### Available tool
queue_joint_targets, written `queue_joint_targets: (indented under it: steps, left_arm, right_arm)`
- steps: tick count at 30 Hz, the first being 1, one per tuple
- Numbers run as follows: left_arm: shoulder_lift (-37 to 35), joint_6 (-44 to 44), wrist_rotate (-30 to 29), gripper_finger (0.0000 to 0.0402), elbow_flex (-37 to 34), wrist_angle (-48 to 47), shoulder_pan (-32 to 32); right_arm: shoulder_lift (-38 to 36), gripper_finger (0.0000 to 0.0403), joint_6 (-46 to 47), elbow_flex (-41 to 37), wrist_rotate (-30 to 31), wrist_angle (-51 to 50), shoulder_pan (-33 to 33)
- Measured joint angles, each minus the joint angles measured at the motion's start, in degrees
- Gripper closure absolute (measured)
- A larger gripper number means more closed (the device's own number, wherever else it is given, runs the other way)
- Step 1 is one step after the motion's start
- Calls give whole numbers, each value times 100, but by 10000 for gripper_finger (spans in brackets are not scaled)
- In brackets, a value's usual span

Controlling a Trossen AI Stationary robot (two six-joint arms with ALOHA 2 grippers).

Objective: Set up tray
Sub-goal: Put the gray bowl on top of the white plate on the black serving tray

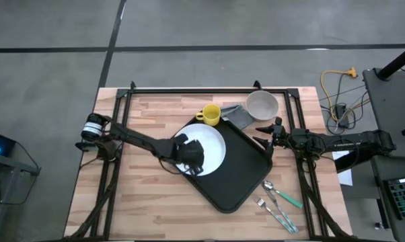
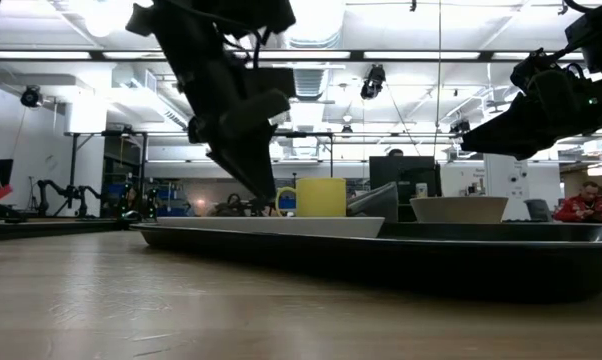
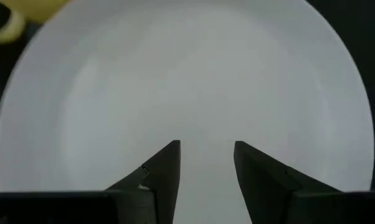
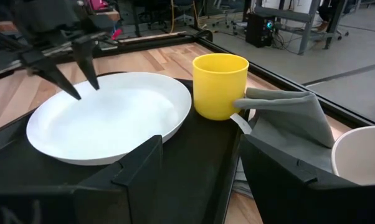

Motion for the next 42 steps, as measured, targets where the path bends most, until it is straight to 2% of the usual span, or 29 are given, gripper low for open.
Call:
queue_joint_targets:
  steps: [5, 16, 19, 22, 37, 42]
  left_arm:
    - [-3, 367, -419, 266, 0, 8, -283]
    - [-3, 402, -420, 266, 0, 47, -344]
    - [-3, 126, -420, 266, 0, 52, -344]
    - [-3, -172, -340, 266, -2, 47, -351]
    - [-5, 783, 116, 266, -61, 782, -553]
    - [-21, 856, 134, 266, -172, 843, -560]
  right_arm:
    - [0, 195, 0, -1, -1, 0, 1]
    - [0, 195, 0, 1, 0, 0, 0]
    - [0, 195, 0, 0, 1, 0, 1]
    - [0, 195, 0, -1, 1, 0, -1]
    - [-2, 195, 0, -1, -1, 0, 1]
    - [-2, 195, 0, -1, 0, 0, 0]
